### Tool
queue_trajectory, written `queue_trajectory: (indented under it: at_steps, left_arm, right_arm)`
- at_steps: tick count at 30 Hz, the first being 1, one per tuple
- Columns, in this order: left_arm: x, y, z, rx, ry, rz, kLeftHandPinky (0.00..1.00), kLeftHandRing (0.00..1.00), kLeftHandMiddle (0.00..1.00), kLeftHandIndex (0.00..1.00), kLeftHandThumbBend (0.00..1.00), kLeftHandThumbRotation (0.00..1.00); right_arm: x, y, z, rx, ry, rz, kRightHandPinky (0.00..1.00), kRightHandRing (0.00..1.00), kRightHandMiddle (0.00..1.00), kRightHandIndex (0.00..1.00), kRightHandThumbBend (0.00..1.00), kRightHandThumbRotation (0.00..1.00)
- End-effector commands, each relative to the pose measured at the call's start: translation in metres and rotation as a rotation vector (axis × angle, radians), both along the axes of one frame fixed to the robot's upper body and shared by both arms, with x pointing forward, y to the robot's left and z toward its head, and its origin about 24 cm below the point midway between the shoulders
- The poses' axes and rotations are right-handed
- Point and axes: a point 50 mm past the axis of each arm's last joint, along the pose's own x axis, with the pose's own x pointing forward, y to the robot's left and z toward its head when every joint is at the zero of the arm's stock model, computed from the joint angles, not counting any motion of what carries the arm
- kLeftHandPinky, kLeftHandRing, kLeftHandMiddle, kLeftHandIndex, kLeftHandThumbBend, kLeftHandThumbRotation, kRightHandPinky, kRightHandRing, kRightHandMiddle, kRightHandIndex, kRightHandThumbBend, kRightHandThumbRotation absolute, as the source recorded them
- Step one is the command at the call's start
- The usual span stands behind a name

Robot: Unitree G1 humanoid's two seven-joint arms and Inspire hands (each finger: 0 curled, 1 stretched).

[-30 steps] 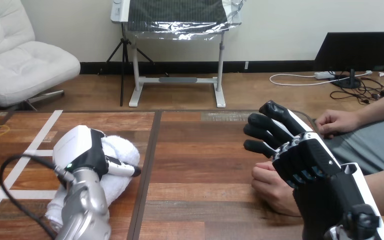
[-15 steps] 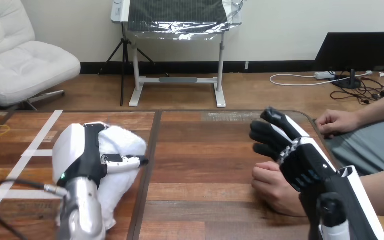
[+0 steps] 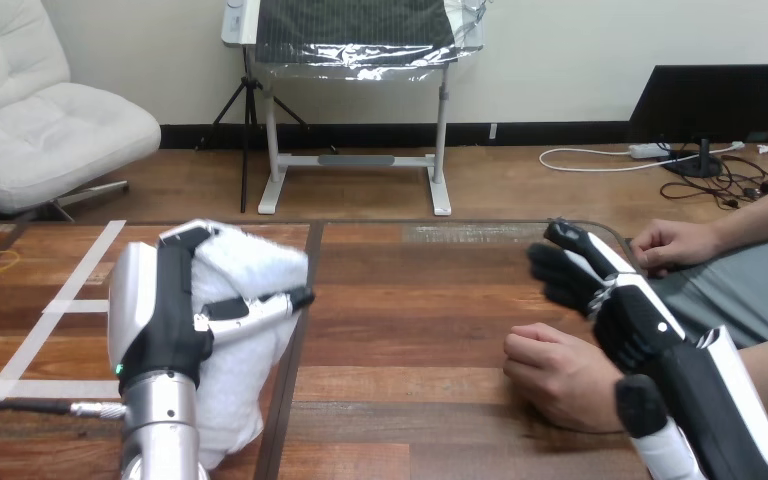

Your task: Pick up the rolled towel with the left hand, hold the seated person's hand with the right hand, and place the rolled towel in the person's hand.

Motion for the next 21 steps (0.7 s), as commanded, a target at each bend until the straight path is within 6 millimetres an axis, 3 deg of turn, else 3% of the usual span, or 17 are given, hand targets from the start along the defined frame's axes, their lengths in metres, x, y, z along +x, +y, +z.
queue_trajectory:
  at_steps: [1,21]
  left_arm:
    - [-0.001,-0.002,0.081,-0.127,-0.476,-0.059,0.26,0.32,0.38,0.41,0.66,0.00]
    - [-0.015,-0.004,0.099,-0.343,-0.662,-0.159,0.25,0.31,0.37,0.40,0.58,0.00]
  right_arm:
    - [0.024,-0.010,0.021,-0.111,-0.135,-0.041,0.90,0.90,0.89,0.92,0.82,0.95]
    - [0.049,-0.036,0.031,-0.352,-0.156,-0.083,0.89,0.92,0.94,0.94,0.90,0.79]
